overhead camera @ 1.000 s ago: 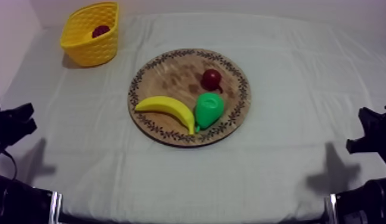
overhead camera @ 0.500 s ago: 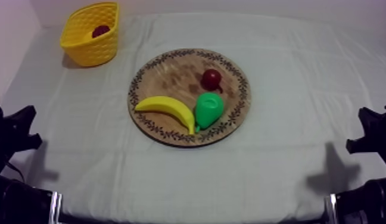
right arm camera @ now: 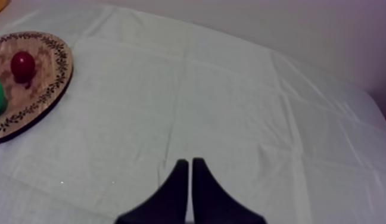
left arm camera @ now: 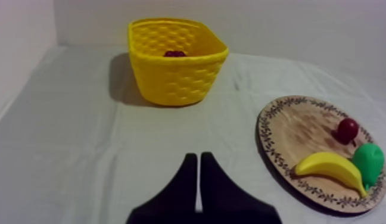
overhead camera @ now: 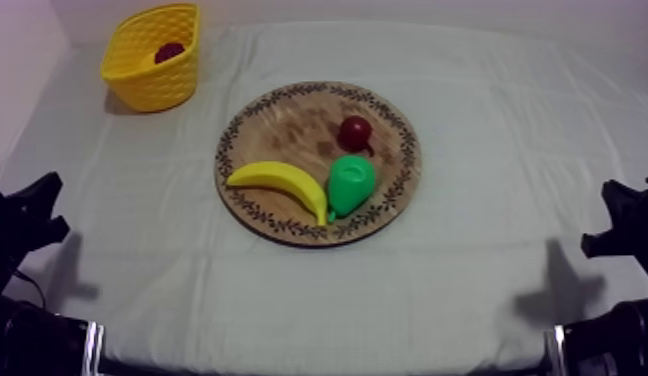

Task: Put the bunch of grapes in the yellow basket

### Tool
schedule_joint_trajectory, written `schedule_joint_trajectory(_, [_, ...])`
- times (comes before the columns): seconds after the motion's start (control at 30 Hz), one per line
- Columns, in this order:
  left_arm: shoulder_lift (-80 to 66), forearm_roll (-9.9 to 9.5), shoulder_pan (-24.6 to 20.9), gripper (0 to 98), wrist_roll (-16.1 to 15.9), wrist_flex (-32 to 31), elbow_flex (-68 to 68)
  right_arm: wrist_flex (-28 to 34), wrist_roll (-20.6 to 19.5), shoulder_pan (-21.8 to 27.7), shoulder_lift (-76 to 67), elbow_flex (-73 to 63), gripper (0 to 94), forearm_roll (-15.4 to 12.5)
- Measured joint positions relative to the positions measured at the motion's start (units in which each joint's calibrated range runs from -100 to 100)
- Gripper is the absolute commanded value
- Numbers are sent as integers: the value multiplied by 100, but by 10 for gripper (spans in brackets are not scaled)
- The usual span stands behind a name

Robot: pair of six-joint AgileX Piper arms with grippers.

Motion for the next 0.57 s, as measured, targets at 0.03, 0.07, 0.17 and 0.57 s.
schedule_joint_trajectory(0.03, [0,-5,3,0,58,0,0,0,0,0,0,0,5,0])
schedule_joint_trajectory(0.07, [0,-5,8,0,99,0,0,0,0,0,0,0,5,0])
schedule_joint_trajectory(0.17, [0,-5,17,0,173,0,0,0,0,0,0,0,5,0])
schedule_joint_trajectory(0.57, [0,-5,-160,0,189,-7,0,0,0,0,0,0,5,0])
